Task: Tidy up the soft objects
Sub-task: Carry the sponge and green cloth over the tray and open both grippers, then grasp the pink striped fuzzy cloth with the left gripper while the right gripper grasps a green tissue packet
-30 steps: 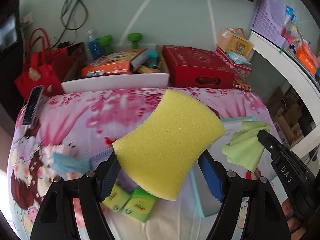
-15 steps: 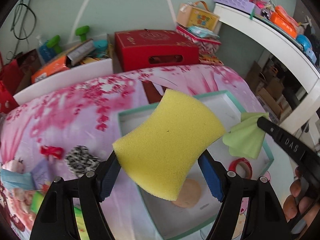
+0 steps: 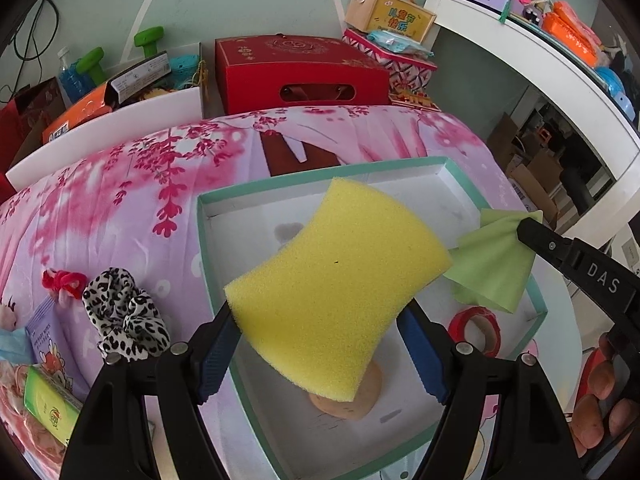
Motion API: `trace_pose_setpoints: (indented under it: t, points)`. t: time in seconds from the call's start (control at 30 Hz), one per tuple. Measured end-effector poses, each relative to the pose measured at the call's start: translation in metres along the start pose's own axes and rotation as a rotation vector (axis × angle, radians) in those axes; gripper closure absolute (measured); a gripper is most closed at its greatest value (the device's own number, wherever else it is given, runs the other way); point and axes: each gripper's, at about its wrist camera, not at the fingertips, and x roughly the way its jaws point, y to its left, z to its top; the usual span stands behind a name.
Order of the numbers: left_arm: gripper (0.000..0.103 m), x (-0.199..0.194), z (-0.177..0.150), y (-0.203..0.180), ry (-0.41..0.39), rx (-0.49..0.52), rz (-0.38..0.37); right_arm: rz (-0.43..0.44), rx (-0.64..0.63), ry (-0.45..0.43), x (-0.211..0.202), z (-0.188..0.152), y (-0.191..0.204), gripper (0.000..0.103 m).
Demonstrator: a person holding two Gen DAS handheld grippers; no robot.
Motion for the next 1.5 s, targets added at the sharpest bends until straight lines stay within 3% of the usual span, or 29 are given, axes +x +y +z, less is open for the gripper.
trace_pose_setpoints:
  t: [0.37,0.4,0.47,0.5,0.6,0.67,0.7,0.8,0.87,1.07,1.23,1.5]
  points:
    - [0.021,0.008,-0.002,0.008,0.029,-0.028,0.02,-0.041,-0.034,0.097,0.02,-0.009,0.007,0.091]
    - [0.019,0.008,-0.002,0.008,0.026,-0.027,0.026,-0.05,-0.036,0.103,0.02,-0.009,0.007,0.086]
    - [0.016,0.007,-0.002,0.007,0.017,-0.025,0.037,-0.07,-0.048,0.11,0.021,-0.01,0.008,0.047]
    - [0.015,0.006,-0.002,0.008,0.012,-0.025,0.041,-0.08,-0.053,0.108,0.02,-0.01,0.009,0.039]
    - [0.014,0.006,-0.002,0.009,0.005,-0.03,0.042,-0.102,-0.071,0.098,0.018,-0.009,0.011,0.034]
    - [0.008,0.006,-0.002,0.011,0.003,-0.041,0.046,-0.122,-0.086,0.097,0.018,-0.009,0.013,0.02]
    - [0.003,0.006,-0.002,0.012,-0.001,-0.046,0.046,-0.133,-0.091,0.097,0.018,-0.009,0.013,0.017]
    - [0.002,0.003,-0.001,0.013,-0.016,-0.048,0.047,-0.15,-0.091,0.095,0.018,-0.008,0.012,0.011]
    - [0.002,0.001,-0.001,0.013,-0.022,-0.042,0.05,-0.155,-0.084,0.092,0.017,-0.008,0.011,0.002]
    - [0.002,-0.004,0.001,0.02,-0.029,-0.06,0.053,-0.163,-0.075,0.085,0.015,-0.006,0.008,0.0]
    - [0.002,-0.018,0.001,0.044,-0.047,-0.139,0.096,-0.165,-0.072,0.086,0.015,-0.007,0.008,0.0]
    - [0.002,-0.056,-0.007,0.116,-0.098,-0.351,0.266,-0.164,-0.086,0.097,0.015,-0.008,0.011,0.0]
